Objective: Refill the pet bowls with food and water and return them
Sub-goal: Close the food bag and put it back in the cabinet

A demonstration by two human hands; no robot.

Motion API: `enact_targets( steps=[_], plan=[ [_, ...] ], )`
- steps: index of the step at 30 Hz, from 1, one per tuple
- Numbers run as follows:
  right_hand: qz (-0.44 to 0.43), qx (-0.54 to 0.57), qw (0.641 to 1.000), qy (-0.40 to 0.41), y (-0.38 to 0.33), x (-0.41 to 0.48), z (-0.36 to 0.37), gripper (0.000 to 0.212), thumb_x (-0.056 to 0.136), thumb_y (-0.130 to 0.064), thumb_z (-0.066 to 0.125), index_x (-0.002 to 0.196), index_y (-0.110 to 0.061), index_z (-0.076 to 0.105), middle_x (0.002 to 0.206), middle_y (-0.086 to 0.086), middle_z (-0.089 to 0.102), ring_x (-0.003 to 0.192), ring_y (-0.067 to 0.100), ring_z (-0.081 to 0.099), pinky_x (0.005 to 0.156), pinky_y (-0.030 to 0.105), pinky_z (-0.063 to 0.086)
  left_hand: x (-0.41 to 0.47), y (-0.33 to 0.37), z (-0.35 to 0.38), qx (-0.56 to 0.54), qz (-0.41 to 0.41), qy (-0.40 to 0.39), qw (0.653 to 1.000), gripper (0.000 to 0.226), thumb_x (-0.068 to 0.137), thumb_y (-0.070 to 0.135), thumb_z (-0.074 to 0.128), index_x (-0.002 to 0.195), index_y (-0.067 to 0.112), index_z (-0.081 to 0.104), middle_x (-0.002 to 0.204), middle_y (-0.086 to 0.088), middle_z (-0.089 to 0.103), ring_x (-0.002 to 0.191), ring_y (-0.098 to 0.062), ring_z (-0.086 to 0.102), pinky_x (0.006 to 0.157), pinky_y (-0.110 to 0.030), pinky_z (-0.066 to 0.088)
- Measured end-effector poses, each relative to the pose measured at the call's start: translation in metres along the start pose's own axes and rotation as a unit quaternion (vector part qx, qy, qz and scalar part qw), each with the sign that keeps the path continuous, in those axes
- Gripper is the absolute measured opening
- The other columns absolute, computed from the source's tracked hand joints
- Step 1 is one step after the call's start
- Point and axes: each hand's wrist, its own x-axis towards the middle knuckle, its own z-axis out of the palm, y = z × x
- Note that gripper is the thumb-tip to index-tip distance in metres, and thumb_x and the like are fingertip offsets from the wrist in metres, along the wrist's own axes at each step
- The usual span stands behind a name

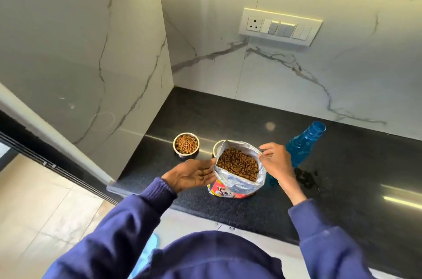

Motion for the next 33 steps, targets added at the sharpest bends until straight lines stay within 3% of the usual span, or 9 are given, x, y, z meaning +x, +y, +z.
enact_targets(
  steps=[7, 11, 15, 19, 22, 24, 26, 30, 33],
  plan=[
    [0.105, 0.071, 0.986, -0.104, 0.014, 0.005, 0.009, 0.026, 0.088, -0.019, 0.077, 0.112, -0.012, 0.070, 0.105, 0.006, 0.072, 0.101, 0.024, 0.068, 0.082, 0.036, 0.053, 0.005, -0.005, 0.009, 0.011, 0.008, 0.012, 1.000, 0.025, 0.079, 0.004, 0.077, 0.102, -0.001, 0.070, 0.097, -0.014, 0.072, 0.098, -0.026, 0.066, 0.082, -0.034, 0.060],
    [0.143, 0.154, 0.966, -0.153, 0.017, 0.006, 0.004, 0.020, 0.087, -0.007, 0.077, 0.106, -0.009, 0.070, 0.097, 0.013, 0.074, 0.085, 0.023, 0.068, 0.065, 0.033, 0.051, 0.015, -0.006, 0.021, 0.087, 0.077, 0.049, 0.992, 0.021, 0.091, 0.000, 0.071, 0.112, -0.002, 0.067, 0.113, -0.020, 0.068, 0.109, -0.031, 0.060, 0.087, -0.036, 0.054],
    [0.140, 0.127, 0.977, -0.101, 0.019, 0.012, -0.001, 0.017, 0.080, 0.003, 0.076, 0.079, -0.013, 0.070, 0.079, 0.012, 0.070, 0.065, 0.019, 0.064, 0.060, 0.032, 0.052, 0.011, 0.005, 0.022, 0.161, 0.196, 0.097, 0.963, 0.020, 0.090, -0.010, 0.065, 0.109, -0.004, 0.069, 0.100, -0.017, 0.073, 0.086, -0.026, 0.071, 0.071, -0.032, 0.064],
    [0.139, 0.077, 0.987, -0.037, 0.020, 0.016, 0.000, 0.021, 0.084, 0.005, 0.071, 0.071, -0.011, 0.069, 0.056, 0.002, 0.064, 0.037, 0.011, 0.059, 0.042, 0.026, 0.053, 0.002, 0.023, 0.014, 0.295, 0.316, 0.205, 0.878, 0.019, 0.087, -0.013, 0.063, 0.079, 0.003, 0.065, 0.074, -0.017, 0.068, 0.053, -0.014, 0.067, 0.045, -0.027, 0.057],
    [0.109, 0.039, 0.993, -0.009, 0.019, 0.012, 0.004, 0.031, 0.084, 0.011, 0.060, 0.067, -0.014, 0.068, 0.057, 0.000, 0.064, 0.032, 0.011, 0.059, 0.039, 0.027, 0.054, 0.001, 0.027, 0.019, 0.416, 0.389, 0.295, 0.767, 0.015, 0.081, -0.013, 0.060, 0.077, -0.001, 0.067, 0.077, -0.023, 0.072, 0.064, -0.032, 0.070, 0.059, -0.045, 0.063],
    [0.118, 0.043, 0.992, 0.000, 0.020, 0.012, 0.004, 0.028, 0.084, 0.011, 0.061, 0.072, -0.013, 0.070, 0.064, 0.002, 0.067, 0.034, 0.013, 0.062, 0.042, 0.028, 0.056, 0.001, 0.023, 0.024, 0.438, 0.415, 0.292, 0.742, 0.012, 0.081, -0.010, 0.065, 0.082, 0.001, 0.068, 0.081, -0.018, 0.073, 0.073, -0.034, 0.071, 0.066, -0.047, 0.064],
    [0.161, 0.113, 0.980, -0.023, 0.021, 0.012, 0.003, 0.021, 0.086, 0.011, 0.063, 0.079, -0.008, 0.070, 0.070, 0.007, 0.067, 0.041, 0.017, 0.063, 0.045, 0.030, 0.057, 0.000, 0.021, 0.025, 0.419, 0.399, 0.275, 0.768, 0.011, 0.083, -0.004, 0.071, 0.091, 0.001, 0.067, 0.085, -0.015, 0.071, 0.072, -0.024, 0.067, 0.067, -0.041, 0.062],
    [0.224, 0.342, 0.909, -0.087, 0.012, 0.005, 0.007, 0.010, 0.088, 0.008, 0.069, 0.095, 0.001, 0.069, 0.064, 0.010, 0.059, 0.041, 0.008, 0.052, 0.042, 0.024, 0.053, 0.002, 0.016, 0.032, 0.234, 0.304, 0.167, 0.908, 0.026, 0.089, -0.001, 0.074, 0.111, -0.010, 0.065, 0.080, -0.014, 0.064, 0.052, -0.007, 0.056, 0.048, -0.017, 0.049],
    [0.197, 0.425, 0.877, -0.110, 0.001, -0.006, 0.015, 0.015, 0.087, 0.009, 0.071, 0.100, 0.002, 0.070, 0.066, 0.008, 0.069, 0.050, 0.010, 0.063, 0.049, 0.022, 0.056, 0.003, 0.006, 0.050, 0.109, 0.272, 0.060, 0.954, 0.043, 0.088, -0.006, 0.072, 0.128, -0.011, 0.058, 0.103, -0.022, 0.066, 0.072, -0.016, 0.066, 0.065, -0.021, 0.061]
  ],
)
